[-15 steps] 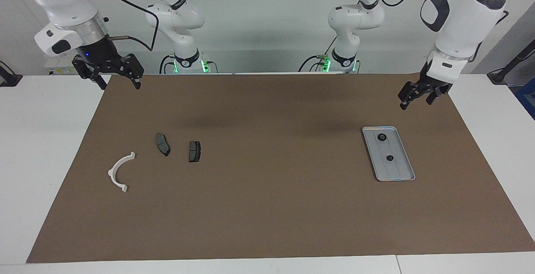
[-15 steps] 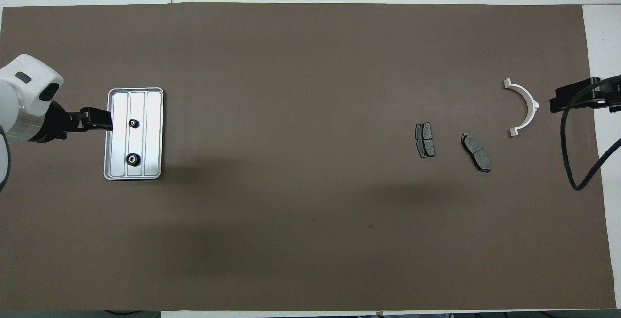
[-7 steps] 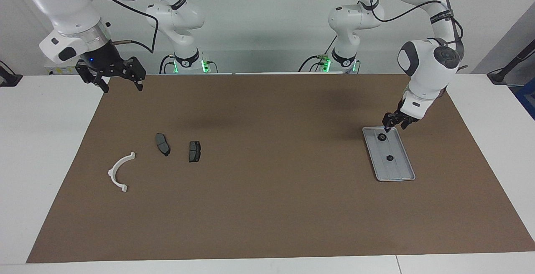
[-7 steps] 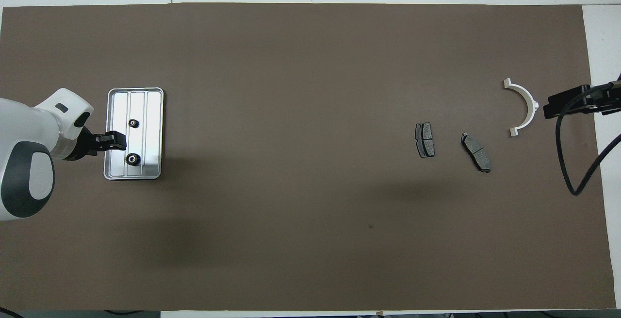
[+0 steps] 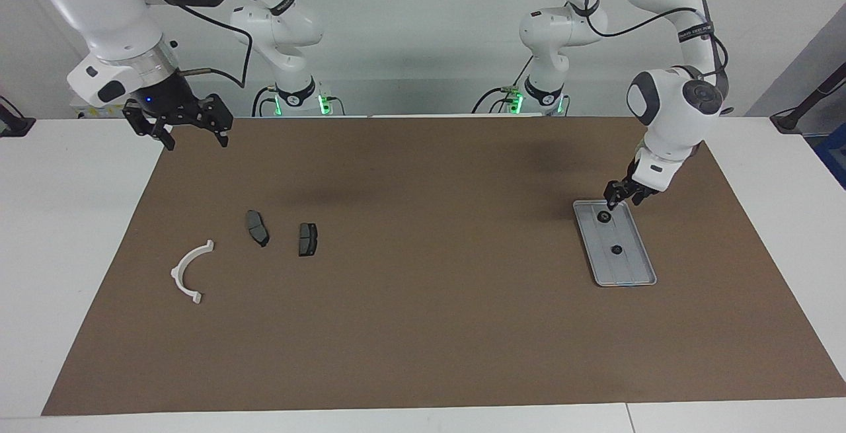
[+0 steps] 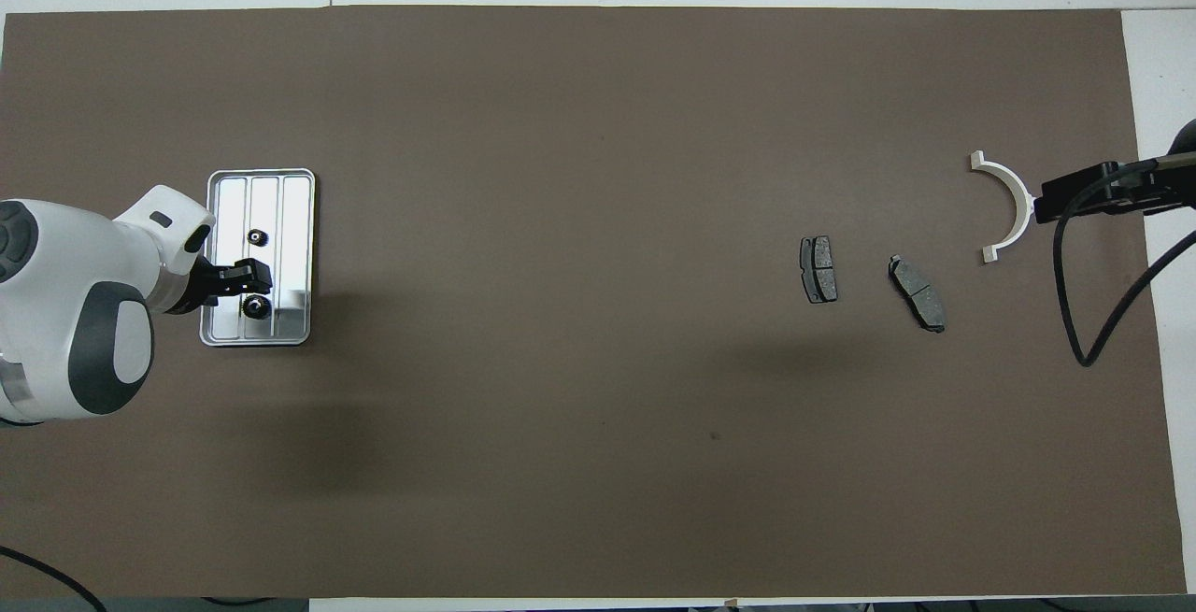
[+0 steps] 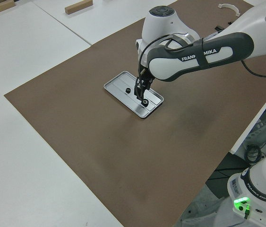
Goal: Place bearing gear from tray to pile
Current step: 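Reach the left gripper into the metal tray and grasp a black gear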
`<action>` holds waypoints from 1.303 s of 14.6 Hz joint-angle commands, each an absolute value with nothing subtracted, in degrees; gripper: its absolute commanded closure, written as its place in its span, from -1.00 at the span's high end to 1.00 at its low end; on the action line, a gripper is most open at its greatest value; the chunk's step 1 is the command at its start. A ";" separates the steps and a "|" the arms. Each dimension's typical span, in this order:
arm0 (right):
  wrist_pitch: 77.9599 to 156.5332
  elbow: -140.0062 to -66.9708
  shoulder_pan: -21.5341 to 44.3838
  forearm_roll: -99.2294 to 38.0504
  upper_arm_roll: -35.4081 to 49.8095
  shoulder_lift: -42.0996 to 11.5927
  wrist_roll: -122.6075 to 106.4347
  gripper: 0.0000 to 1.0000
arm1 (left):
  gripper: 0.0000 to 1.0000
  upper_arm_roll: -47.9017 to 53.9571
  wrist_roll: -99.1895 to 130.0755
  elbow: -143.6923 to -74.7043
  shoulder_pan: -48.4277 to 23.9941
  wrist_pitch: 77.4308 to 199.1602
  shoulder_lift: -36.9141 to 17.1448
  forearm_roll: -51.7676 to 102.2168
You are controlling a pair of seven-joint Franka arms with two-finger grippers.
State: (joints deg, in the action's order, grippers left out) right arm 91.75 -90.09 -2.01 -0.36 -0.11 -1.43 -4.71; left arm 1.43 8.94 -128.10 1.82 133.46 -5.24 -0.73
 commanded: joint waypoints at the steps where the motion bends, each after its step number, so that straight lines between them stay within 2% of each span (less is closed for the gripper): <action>1: 94.65 -91.49 -3.69 0.35 0.62 -1.23 -6.77 1.00 | 0.23 1.05 9.58 -128.76 1.49 135.53 -6.41 -1.05; 3: 97.11 -91.58 -4.04 -0.08 0.62 -1.75 -9.30 1.00 | 0.17 1.05 9.49 -129.11 1.76 135.53 -6.42 -0.97; 6: 94.93 -91.49 -4.92 -0.27 0.62 -1.85 -21.94 1.00 | 0.15 1.05 9.58 -130.08 2.11 135.88 -6.50 -1.05; 12: 93.52 -91.49 -5.27 0.26 0.53 -1.93 -19.95 1.00 | 0.12 1.05 9.67 -130.34 2.02 135.97 -6.50 -1.05; 16: 93.43 -91.58 -5.45 0.44 0.35 -2.28 -23.20 1.00 | 0.05 1.05 10.02 -130.52 1.85 136.67 -6.94 -0.97; 17: 93.34 -91.84 -5.45 0.44 0.26 -2.63 -23.46 1.00 | -0.02 1.05 10.11 -130.69 1.76 136.67 -6.94 -0.97; 19: 92.81 -92.11 -5.62 0.35 0.26 -3.07 -23.03 1.00 | -0.02 1.05 10.11 -130.69 1.76 136.76 -6.94 -1.05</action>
State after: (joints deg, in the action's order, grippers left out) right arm 93.52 -91.58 -4.41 -0.31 -0.39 -2.68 -21.76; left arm 1.19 9.16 -129.49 1.94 134.94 -7.02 -0.73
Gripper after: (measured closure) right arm 0.000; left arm 0.498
